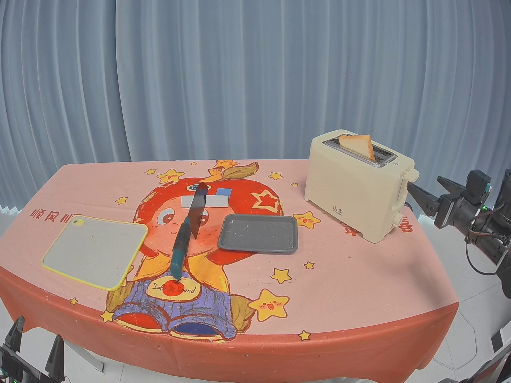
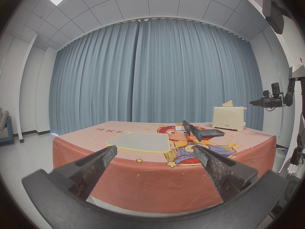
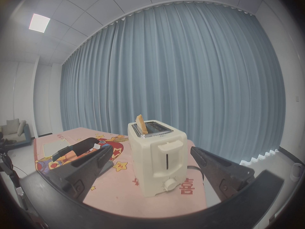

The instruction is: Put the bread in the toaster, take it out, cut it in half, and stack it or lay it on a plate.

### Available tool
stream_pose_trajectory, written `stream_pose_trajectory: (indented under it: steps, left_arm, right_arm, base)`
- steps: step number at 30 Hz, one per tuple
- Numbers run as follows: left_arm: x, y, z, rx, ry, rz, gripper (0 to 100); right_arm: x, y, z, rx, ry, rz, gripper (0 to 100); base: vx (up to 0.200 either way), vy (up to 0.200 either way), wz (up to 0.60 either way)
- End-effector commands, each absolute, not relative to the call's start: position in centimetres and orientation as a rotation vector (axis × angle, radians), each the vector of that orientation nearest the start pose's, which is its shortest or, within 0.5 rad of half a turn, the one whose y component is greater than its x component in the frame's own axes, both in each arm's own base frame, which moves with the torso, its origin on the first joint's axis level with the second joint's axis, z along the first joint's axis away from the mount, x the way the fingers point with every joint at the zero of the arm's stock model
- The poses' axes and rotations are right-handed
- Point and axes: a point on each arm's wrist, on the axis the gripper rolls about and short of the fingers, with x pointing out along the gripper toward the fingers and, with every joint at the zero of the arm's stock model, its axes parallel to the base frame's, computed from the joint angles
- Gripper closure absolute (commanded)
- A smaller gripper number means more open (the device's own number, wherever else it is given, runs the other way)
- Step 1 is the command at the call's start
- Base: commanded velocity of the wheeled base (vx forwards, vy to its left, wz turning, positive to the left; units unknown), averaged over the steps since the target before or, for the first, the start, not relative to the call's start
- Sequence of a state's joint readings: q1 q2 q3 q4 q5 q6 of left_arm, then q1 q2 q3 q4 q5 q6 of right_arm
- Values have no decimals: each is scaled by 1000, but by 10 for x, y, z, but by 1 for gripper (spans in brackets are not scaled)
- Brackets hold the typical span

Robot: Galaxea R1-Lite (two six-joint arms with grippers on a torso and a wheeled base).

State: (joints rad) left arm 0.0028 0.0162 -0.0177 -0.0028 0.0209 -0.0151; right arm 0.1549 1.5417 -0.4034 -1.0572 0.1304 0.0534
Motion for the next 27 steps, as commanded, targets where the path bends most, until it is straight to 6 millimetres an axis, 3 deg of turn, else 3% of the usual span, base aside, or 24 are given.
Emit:
stream_pose_trajectory:
  steps: [1, 18, 27]
  left_arm:
    - [-22, 0, 76, -15, 7, 25, 0]
    - [-22, 0, 76, -15, 7, 25, 0]
    - [-22, 0, 76, -15, 7, 25, 0]
  right_arm:
    - [213, 39, 181, 46, 58, 298, 0]
    - [207, 40, 178, 23, 106, 305, 0]
    - [210, 44, 187, 18, 71, 320, 0]
  base:
    - [0, 0, 0]
    - [0, 0, 0]
    - [0, 0, 0]
